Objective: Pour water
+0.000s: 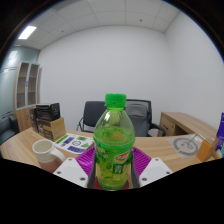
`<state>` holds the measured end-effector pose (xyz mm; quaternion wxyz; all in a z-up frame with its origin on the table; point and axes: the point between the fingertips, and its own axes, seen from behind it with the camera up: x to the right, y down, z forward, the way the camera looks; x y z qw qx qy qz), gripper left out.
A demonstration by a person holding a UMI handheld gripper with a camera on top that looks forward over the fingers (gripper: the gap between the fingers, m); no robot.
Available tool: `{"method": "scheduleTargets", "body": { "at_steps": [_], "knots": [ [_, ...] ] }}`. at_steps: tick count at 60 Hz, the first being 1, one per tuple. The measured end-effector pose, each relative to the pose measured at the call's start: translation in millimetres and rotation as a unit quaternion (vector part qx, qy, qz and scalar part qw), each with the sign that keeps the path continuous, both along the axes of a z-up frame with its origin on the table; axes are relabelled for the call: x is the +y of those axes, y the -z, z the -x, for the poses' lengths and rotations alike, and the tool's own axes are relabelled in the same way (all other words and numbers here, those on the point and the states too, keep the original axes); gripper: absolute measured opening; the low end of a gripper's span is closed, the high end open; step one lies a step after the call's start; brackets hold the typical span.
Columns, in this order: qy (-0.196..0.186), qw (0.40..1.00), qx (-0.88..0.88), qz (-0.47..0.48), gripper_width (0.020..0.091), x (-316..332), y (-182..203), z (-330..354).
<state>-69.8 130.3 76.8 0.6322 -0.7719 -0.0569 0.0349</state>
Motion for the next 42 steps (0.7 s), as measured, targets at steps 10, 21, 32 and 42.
{"method": "scheduleTargets", "body": {
  "at_steps": [10,21,32,42],
  "knots": [
    [0.009,0.999,0.009,0.04,0.0767,-25.1,-3.4,-2.9],
    [0.043,0.996,-0.008,0.084,0.082,-106.6,-20.3,8.3],
    [0.089,0.988,0.01,0.125,0.0841,-185.1,-62.8,34.5],
    [0.126,0.986,0.022,0.108,0.0842,-220.4,-119.1,48.3]
  ]
}}
